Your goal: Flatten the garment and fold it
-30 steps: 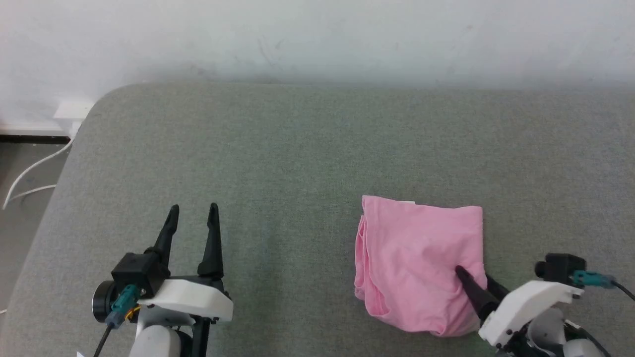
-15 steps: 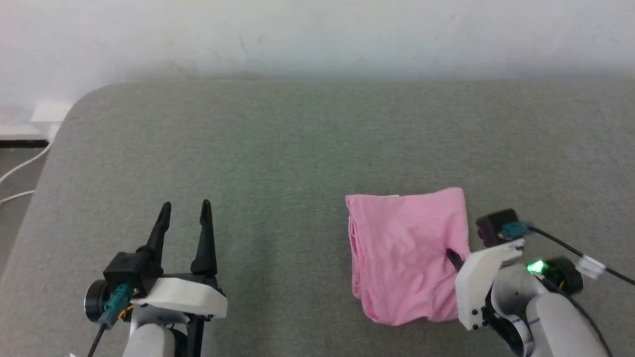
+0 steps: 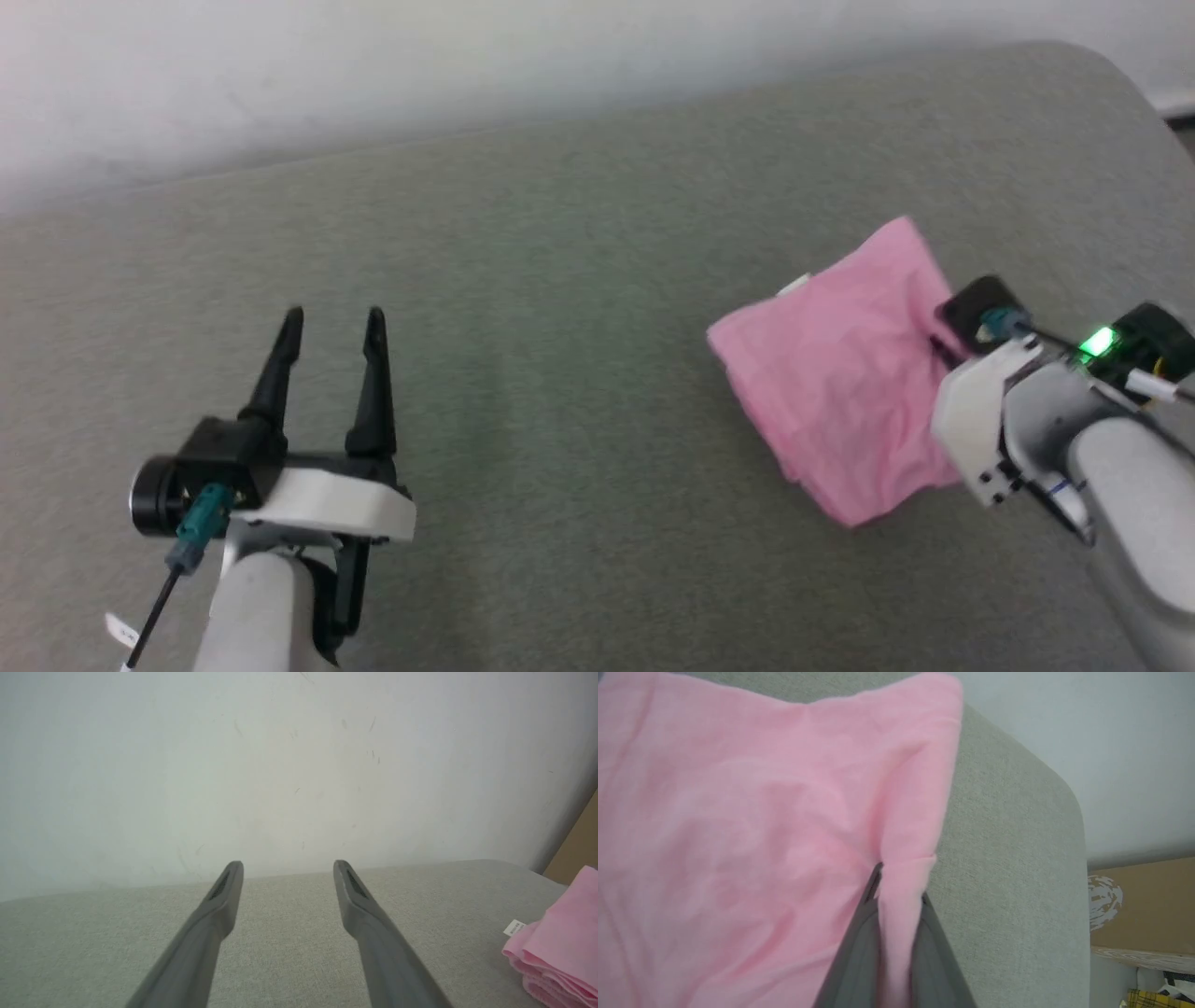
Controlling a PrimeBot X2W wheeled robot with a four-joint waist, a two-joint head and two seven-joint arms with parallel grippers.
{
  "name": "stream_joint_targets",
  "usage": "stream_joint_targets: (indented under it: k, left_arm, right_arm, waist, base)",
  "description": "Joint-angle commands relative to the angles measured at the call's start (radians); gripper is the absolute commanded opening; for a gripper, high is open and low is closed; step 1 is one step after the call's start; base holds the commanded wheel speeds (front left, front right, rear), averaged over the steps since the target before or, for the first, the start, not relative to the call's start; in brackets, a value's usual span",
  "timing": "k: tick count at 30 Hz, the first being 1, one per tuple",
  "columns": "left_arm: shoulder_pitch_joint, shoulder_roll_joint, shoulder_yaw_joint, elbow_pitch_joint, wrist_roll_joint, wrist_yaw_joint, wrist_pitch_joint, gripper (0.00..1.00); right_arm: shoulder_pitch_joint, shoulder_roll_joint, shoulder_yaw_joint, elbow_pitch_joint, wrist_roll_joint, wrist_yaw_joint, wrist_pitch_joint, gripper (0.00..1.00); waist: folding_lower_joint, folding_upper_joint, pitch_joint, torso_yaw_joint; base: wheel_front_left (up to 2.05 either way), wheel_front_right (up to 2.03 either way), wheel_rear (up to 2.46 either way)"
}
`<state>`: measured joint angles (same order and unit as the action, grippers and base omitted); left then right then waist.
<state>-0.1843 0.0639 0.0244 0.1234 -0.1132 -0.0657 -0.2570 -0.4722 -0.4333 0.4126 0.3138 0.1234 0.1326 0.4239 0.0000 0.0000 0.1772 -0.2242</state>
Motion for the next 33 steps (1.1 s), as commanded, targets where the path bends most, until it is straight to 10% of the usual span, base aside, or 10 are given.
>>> stream_joint_targets:
  k: [1, 11, 26, 28, 29, 33]
  left_arm:
    - [-0.026, 0.012, 0.001, -0.008, 0.01, -0.006, -0.005, 1.0]
    - [-0.108, 0.06, -0.013, -0.056, 0.052, -0.003, 0.006, 1.0]
    - [-0.157, 0.105, -0.03, -0.122, 0.068, 0.0, 0.052, 1.0]
    - [-0.155, 0.103, -0.031, -0.115, 0.064, 0.003, 0.047, 1.0]
    - [-0.153, 0.1, -0.031, -0.11, 0.062, 0.006, 0.042, 1.0]
    - [-0.144, 0.079, -0.035, -0.075, 0.045, 0.012, 0.021, 1.0]
  right_arm:
    - [-0.035, -0.011, -0.002, 0.025, 0.003, -0.002, -0.026, 0.0]
    - [-0.195, -0.053, -0.124, 0.252, -0.074, -0.002, -0.175, 0.0]
    - [-0.358, -0.053, -0.572, 0.538, -0.311, -0.002, -0.361, 0.0]
    - [-0.36, -0.044, -0.622, 0.551, -0.338, -0.002, -0.379, 0.56]
    - [-0.36, -0.04, -0.648, 0.554, -0.349, -0.002, -0.391, 1.0]
    - [-0.344, -0.035, -0.728, 0.54, -0.39, -0.002, -0.448, 1.0]
  waist:
    - [0.0, 0.0, 0.105, -0.142]
    - [0.0, 0.0, 0.258, -0.209]
    - [0.0, 0.0, 0.38, -0.108]
    - [0.0, 0.0, 0.37, -0.093]
    - [0.0, 0.0, 0.36, -0.085]
    - [0.0, 0.0, 0.299, -0.047]
  base:
    - [0.0, 0.0, 0.0]
    - [0.0, 0.0, 0.0]
    - [0.0, 0.0, 0.0]
    - [0.0, 0.0, 0.0]
    - [0.0, 0.0, 0.0]
    - [0.0, 0.0, 0.0]
